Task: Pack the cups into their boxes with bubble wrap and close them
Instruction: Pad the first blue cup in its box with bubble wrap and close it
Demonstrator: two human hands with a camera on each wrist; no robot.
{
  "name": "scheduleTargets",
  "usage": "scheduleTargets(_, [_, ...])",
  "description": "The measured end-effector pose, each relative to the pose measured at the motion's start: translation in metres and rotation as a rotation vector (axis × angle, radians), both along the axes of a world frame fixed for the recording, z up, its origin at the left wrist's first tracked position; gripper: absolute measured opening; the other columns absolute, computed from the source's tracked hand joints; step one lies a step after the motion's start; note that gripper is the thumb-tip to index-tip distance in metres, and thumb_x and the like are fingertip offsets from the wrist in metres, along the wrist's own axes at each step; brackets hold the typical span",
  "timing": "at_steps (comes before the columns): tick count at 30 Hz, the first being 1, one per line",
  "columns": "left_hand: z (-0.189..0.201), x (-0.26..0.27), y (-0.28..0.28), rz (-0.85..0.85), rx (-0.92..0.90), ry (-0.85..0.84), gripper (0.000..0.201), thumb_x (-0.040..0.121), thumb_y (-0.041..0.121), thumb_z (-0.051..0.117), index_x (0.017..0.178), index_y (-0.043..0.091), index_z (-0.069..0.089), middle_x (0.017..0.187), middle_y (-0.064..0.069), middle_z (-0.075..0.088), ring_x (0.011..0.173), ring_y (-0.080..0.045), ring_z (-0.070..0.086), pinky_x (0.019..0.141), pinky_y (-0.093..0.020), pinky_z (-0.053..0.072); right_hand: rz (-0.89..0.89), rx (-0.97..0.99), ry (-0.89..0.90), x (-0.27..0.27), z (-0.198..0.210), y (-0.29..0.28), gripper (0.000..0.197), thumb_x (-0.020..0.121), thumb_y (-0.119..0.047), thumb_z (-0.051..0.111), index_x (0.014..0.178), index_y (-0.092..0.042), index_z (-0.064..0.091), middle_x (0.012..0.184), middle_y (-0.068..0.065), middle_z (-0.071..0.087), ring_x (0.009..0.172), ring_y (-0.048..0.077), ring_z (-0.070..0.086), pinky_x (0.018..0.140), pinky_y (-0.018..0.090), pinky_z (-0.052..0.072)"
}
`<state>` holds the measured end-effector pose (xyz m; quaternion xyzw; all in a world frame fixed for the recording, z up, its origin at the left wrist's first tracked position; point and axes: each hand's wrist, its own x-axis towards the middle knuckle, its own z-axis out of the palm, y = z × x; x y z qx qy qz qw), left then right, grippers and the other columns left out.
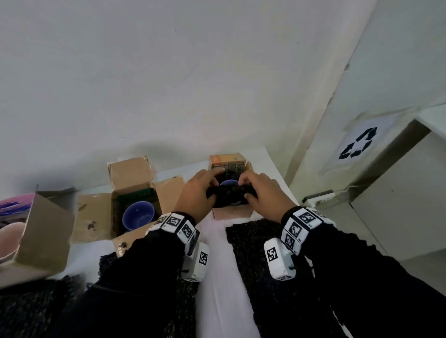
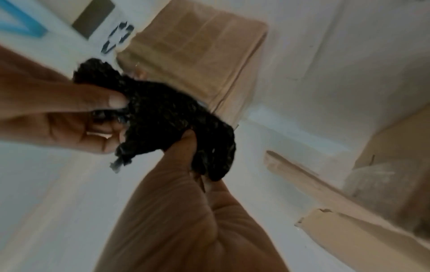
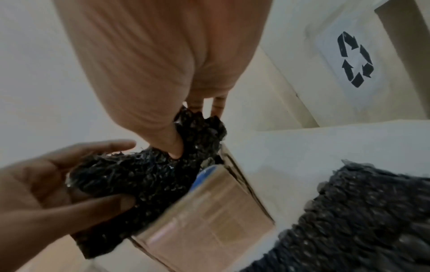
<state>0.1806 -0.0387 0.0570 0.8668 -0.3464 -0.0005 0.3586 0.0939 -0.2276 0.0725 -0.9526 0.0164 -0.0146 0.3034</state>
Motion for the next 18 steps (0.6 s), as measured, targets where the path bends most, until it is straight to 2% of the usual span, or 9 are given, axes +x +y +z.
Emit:
scheduleTargets(2, [-0.008,0.005,-0.002,-0.063,0.14,-0.137,0.044,0.075,-0.001,0.064,0.112,0.021,0.069,0.098,-0.007,0.055,0.078,-0.027,0.058,0.067,-0.034,0.051,0.0,-0.071,-0.018,0.005,-0.008,0.001,0.022,0.083,-0.01,0.063,0.099,-0.023,0.06,0.077,-0.024,0.038,0.09,0.018,0.051,0.085,0.037,0.037])
scheduleTargets(3, [-0.011,0.006,-0.003,-0.087,0.205,-0.198,0.035,0.075,0.002,0.068,0.104,0.02,0.072,0.098,-0.01,0.055,0.074,-0.03,0.058,0.062,-0.035,0.051,0.005,-0.11,-0.035,0.007,-0.011,0.0,0.019,0.082,-0.01,0.065,0.095,-0.024,0.064,0.075,-0.024,0.042,0.09,0.017,0.053,0.086,0.036,0.036])
scheduleTargets(5, [-0.019,0.009,-0.003,-0.115,0.32,-0.311,0.024,0.07,0.009,0.077,0.091,0.02,0.075,0.093,-0.009,0.058,0.071,-0.03,0.058,0.057,-0.034,0.047,0.034,-0.187,-0.038,0.011,-0.019,0.0,0.02,0.081,-0.013,0.064,0.091,-0.03,0.067,0.083,-0.019,0.059,0.094,0.015,0.054,0.087,0.035,0.032])
scheduleTargets(7, [-0.022,0.009,-0.005,-0.162,0.446,-0.411,0.02,0.069,0.012,0.076,0.086,0.022,0.076,0.089,-0.003,0.061,0.077,-0.028,0.055,0.065,-0.035,0.04,0.077,-0.284,0.015,0.016,-0.024,0.002,0.021,0.083,-0.018,0.062,0.094,-0.035,0.067,0.096,-0.013,0.066,0.102,0.015,0.051,0.088,0.035,0.028])
scheduleTargets(9, [-0.022,0.007,-0.005,-0.19,0.546,-0.452,0.017,0.077,0.025,0.063,0.086,0.024,0.076,0.092,0.003,0.063,0.086,-0.024,0.051,0.074,-0.037,0.035,0.116,-0.387,0.058,0.022,-0.027,0.003,0.021,0.086,-0.024,0.056,0.098,-0.036,0.067,0.098,-0.008,0.064,0.108,0.017,0.046,0.087,0.038,0.026])
scheduleTargets(11, [-0.02,0.003,-0.004,-0.174,0.583,-0.389,0.041,0.08,0.043,0.04,0.086,0.024,0.075,0.093,0.007,0.064,0.09,-0.021,0.049,0.08,-0.037,0.033,0.138,-0.42,0.094,0.026,-0.027,0.001,0.025,0.086,-0.032,0.047,0.096,-0.035,0.069,0.092,-0.006,0.059,0.112,0.018,0.039,0.086,0.04,0.022])
scheduleTargets(13, [-0.017,0.002,-0.006,-0.144,0.594,-0.347,0.055,0.083,0.058,0.029,0.087,0.026,0.075,0.094,0.007,0.062,0.093,-0.02,0.049,0.084,-0.04,0.035,0.134,-0.412,0.152,0.03,-0.025,-0.002,0.033,0.086,-0.037,0.039,0.092,-0.034,0.071,0.089,-0.007,0.057,0.11,0.016,0.035,0.084,0.04,0.018])
scheduleTargets(15, [-0.015,0.005,-0.009,-0.133,0.663,-0.334,0.055,0.087,0.063,0.03,0.096,0.03,0.073,0.101,0.007,0.062,0.101,-0.02,0.048,0.088,-0.041,0.034,0.158,-0.421,0.175,0.033,-0.024,-0.004,0.038,0.083,-0.037,0.034,0.089,-0.035,0.072,0.089,-0.01,0.06,0.107,0.013,0.035,0.082,0.04,0.017])
scheduleTargets(18, [-0.016,0.008,-0.012,-0.093,0.719,-0.274,0.032,0.09,0.051,0.047,0.113,0.035,0.06,0.113,0.01,0.062,0.113,-0.019,0.044,0.092,-0.041,0.028,0.203,-0.435,0.208,0.037,-0.022,-0.008,0.032,0.085,-0.025,0.046,0.093,-0.043,0.071,0.089,-0.013,0.063,0.101,0.01,0.04,0.08,0.038,0.017])
